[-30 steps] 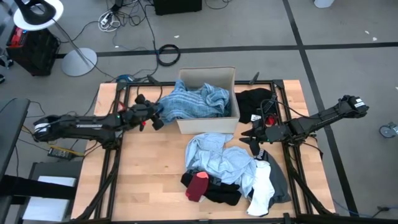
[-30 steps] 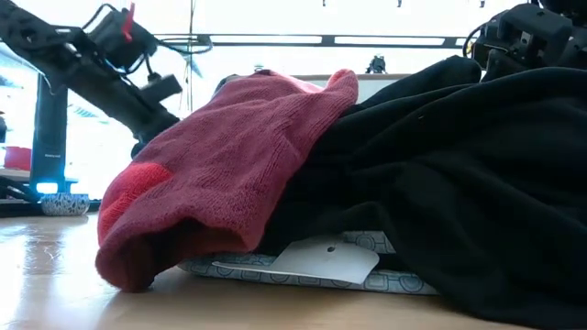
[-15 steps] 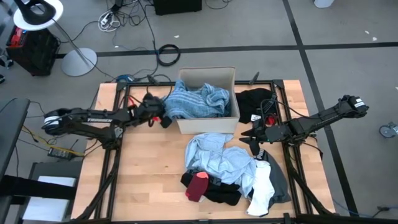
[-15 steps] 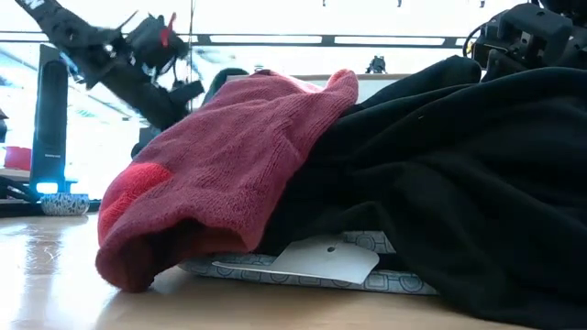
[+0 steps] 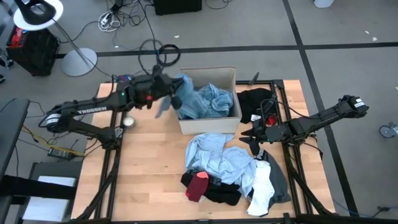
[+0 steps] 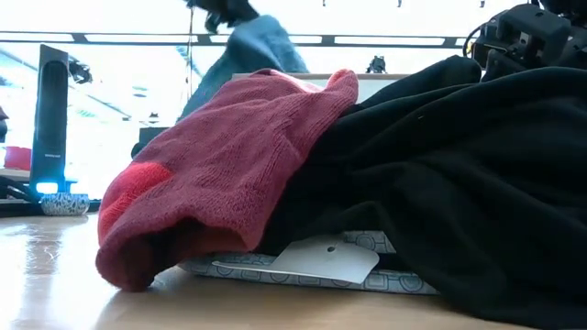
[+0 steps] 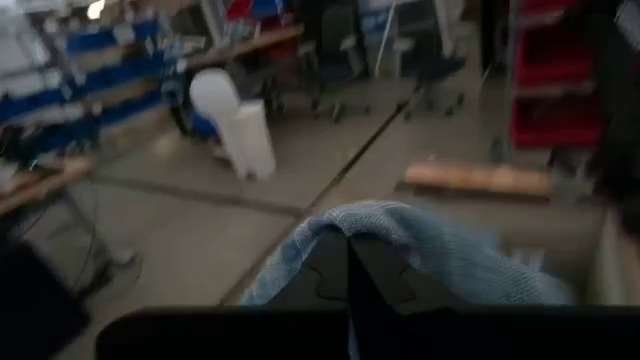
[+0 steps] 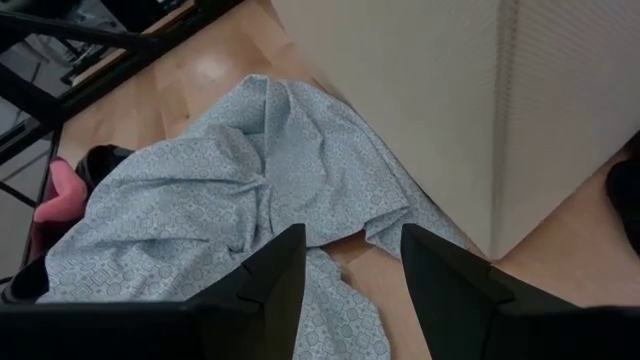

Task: Sort clothes
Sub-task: Put the blue towel into the white laundry bin

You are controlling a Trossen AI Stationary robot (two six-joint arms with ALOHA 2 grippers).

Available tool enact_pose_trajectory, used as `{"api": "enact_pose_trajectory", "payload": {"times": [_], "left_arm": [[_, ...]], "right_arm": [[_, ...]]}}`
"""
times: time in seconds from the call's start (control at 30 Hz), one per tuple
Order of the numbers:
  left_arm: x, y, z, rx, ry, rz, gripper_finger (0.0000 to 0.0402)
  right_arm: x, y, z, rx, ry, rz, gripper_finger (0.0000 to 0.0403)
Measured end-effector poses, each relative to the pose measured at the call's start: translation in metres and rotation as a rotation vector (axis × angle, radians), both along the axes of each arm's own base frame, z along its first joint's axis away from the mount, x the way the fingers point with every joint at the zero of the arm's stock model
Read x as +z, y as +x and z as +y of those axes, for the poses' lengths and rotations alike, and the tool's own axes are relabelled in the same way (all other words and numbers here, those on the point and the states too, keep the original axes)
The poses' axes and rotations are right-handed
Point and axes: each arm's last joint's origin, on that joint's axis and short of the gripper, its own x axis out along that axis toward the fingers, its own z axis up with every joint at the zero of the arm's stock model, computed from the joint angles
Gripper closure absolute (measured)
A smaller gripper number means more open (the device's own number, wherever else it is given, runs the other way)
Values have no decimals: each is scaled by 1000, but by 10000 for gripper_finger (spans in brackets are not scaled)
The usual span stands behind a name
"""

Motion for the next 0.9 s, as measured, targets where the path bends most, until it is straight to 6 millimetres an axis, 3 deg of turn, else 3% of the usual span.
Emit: {"api": "enact_pose_trajectory", "payload": {"times": [0.37, 0.53, 0.67, 0.9], "left_arm": [[70, 108, 23, -231, 108, -105, 401], [90, 140, 30, -312, 108, -109, 401], [86, 144, 31, -306, 30, 56, 401], [40, 134, 35, -129, -164, 398, 401]], "right_arm": [[0, 0, 0, 4, -8, -1, 236], [0, 0, 0, 5, -8, 1, 236], [0, 0, 0, 6, -10, 6, 236], [0, 0, 0, 10, -17, 7, 236]]}}
